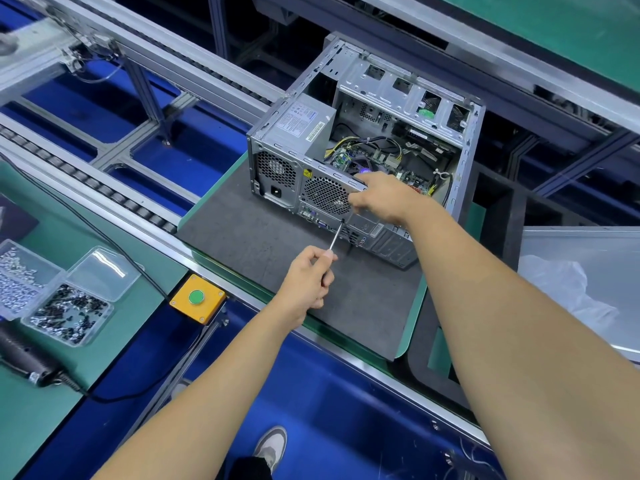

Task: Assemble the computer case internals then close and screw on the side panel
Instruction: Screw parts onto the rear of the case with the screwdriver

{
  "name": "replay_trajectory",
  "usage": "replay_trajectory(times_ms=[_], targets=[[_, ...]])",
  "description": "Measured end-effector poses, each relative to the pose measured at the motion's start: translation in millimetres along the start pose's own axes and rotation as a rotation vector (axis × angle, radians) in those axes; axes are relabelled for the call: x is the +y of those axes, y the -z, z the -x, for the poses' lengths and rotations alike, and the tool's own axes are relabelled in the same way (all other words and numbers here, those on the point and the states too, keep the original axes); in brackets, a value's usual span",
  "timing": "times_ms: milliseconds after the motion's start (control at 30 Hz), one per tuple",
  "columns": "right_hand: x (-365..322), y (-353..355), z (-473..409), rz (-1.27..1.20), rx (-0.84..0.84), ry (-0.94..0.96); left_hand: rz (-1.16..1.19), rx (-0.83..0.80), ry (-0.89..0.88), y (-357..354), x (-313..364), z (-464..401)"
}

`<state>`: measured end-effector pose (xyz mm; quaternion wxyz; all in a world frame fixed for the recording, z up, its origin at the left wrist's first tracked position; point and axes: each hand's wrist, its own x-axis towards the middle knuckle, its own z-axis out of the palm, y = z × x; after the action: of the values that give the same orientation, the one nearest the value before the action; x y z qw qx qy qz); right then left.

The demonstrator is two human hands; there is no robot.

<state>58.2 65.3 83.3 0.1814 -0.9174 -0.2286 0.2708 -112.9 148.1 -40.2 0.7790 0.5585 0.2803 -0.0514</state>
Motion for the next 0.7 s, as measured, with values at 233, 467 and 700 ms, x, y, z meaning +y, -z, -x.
replay_trajectory(times_ms=[233,467,700], targets=[[2,-2,-3,0.012,0.017,0.01,-1.077,0.451,-0.322,-14,2,13],[2,-2,-3,0.006,0.016,0.01,0.151,-0.017,0.176,-4,18,6],[3,-1,-4,0.032,-0.004,0.053,0.704,-0.25,0.34,1,12,14]])
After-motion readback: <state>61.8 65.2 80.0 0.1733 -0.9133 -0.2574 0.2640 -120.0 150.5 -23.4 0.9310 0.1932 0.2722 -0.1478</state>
